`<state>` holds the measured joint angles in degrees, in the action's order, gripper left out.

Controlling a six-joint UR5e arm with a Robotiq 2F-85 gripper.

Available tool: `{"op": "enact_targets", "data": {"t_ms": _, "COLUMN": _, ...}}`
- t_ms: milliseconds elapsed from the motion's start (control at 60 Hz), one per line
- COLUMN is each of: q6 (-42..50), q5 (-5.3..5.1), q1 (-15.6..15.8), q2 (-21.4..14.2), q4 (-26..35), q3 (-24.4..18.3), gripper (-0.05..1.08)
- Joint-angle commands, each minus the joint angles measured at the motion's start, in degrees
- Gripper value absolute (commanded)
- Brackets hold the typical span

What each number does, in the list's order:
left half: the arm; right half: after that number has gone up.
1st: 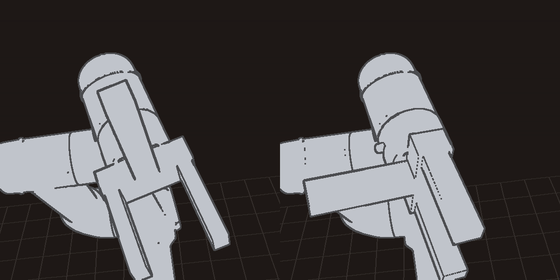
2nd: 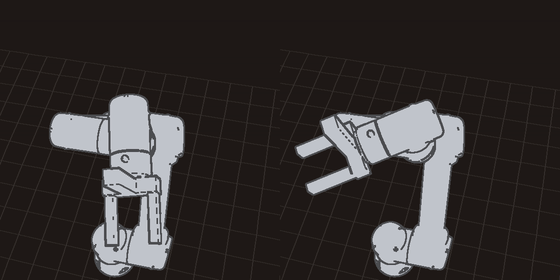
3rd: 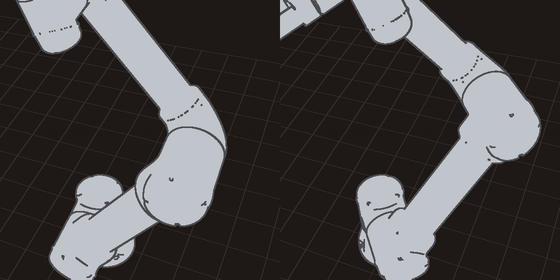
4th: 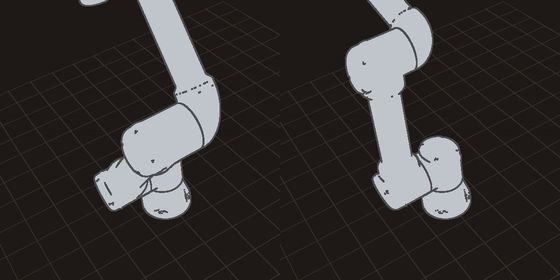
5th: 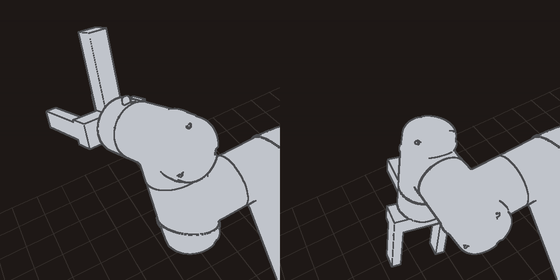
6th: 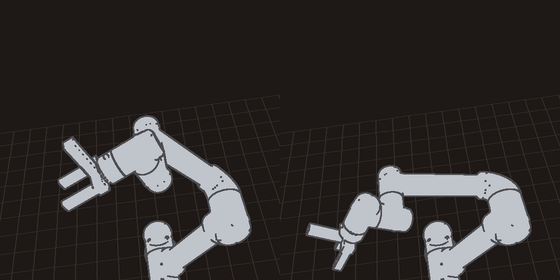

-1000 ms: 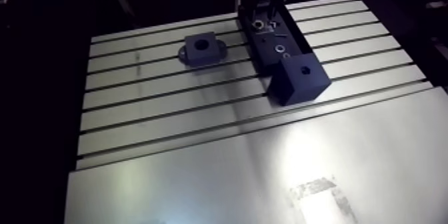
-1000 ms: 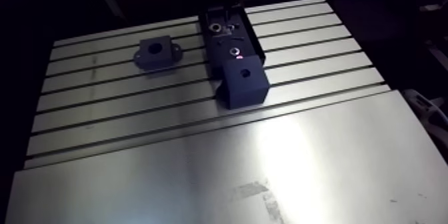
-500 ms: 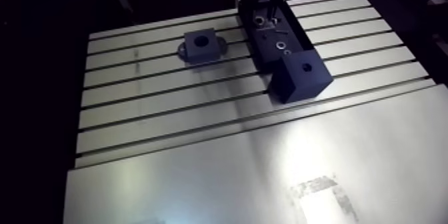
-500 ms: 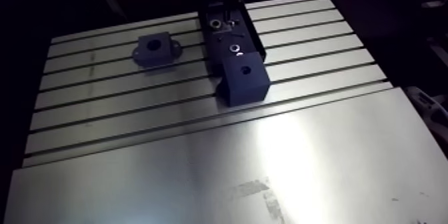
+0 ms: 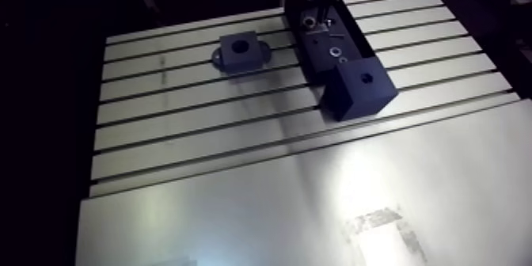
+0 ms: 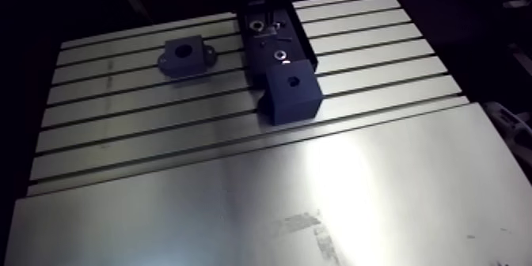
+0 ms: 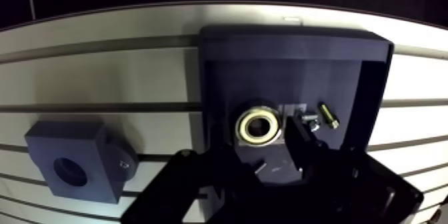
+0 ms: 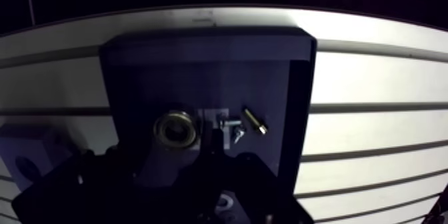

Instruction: Pick up the bearing and press it into the housing until flush.

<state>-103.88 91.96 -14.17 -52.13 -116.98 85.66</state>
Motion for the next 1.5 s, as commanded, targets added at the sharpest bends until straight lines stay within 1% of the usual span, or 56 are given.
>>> {"op": "enact_targets", "data": {"t_ms": 17, "q6": 0.0, "q5": 0.11, "q1": 0.0, "q2": 0.1, "q4": 0.0, "q3": -0.1, "gripper": 0.48}}
{"op": "enact_targets", "data": {"t_ms": 483, "q6": -0.1, "q5": 0.11, "q1": -0.2, "q2": 0.5, "q4": 0.0, "q3": -0.2, "gripper": 0.48}}
{"op": "enact_targets", "data": {"t_ms": 550, "q6": -0.1, "q5": 0.2, "q1": -0.2, "q2": 0.5, "q4": -0.1, "q3": -0.3, "gripper": 0.5}}
{"op": "enact_targets", "data": {"t_ms": 700, "q6": -0.1, "q5": 0.12, "q1": -0.3, "q2": 0.5, "q4": 0.0, "q3": -0.3, "gripper": 0.51}}
{"op": "enact_targets", "data": {"t_ms": 783, "q6": -0.1, "q5": 0.12, "q1": -0.3, "q2": 0.5, "q4": -0.1, "q3": -0.2, "gripper": 0.54}}
{"op": "enact_targets", "data": {"t_ms": 1500, "q6": -0.1, "q5": -0.07, "q1": 0.0, "q2": 0.3, "q4": 0.0, "q3": -0.8, "gripper": 0.54}}
